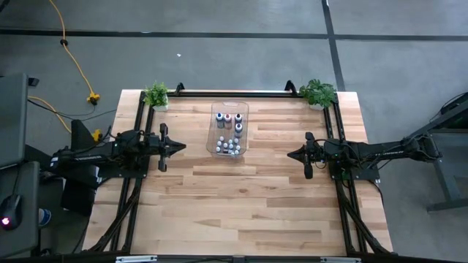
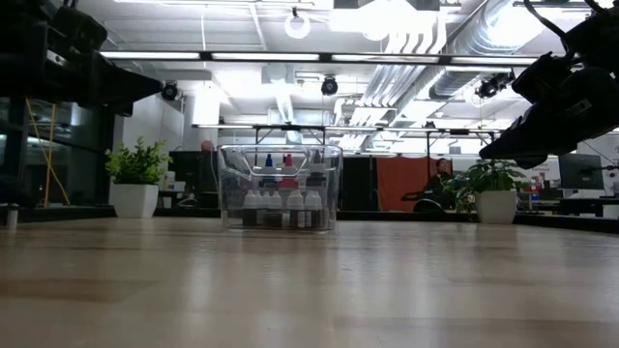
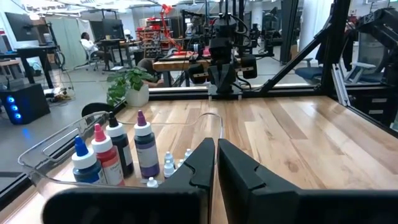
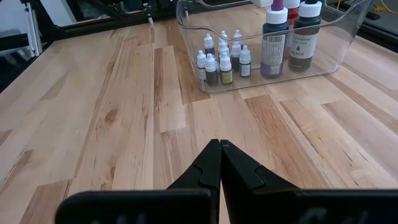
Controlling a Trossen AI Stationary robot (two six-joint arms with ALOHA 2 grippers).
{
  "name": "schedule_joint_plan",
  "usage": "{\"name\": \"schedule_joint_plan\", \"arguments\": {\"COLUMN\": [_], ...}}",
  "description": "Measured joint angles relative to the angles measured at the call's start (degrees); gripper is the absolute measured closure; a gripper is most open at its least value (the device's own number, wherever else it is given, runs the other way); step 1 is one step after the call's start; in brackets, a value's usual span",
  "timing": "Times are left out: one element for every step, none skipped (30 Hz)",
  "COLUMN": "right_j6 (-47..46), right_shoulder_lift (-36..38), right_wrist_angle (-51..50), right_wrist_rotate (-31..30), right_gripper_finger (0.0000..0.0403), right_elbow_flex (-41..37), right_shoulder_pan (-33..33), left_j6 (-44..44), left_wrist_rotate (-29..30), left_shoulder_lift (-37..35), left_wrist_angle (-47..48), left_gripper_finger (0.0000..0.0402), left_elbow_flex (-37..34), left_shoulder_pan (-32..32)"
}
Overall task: Pick & Place food coloring
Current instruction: Return to Home Position
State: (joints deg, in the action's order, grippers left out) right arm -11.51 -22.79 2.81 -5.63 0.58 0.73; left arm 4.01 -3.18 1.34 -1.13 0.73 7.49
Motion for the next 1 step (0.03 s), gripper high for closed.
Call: {"name": "schedule_joint_plan", "arguments": {"right_j6": [0.00], "right_shoulder_lift": [0.00], "right_wrist_angle": [0.00], "right_wrist_rotate": [0.00], "right_gripper_finger": [0.0402], "right_elbow_flex": [0.01], "right_shoulder_pan": [-0.02], "left_j6": [0.00], "left_wrist_rotate": [0.00], "left_shoulder_lift": [0.00], "left_wrist_angle": [0.00], "left_gripper_finger": [0.0383], "left_elbow_flex": [0.00], "left_shoulder_pan": [0.00]}}
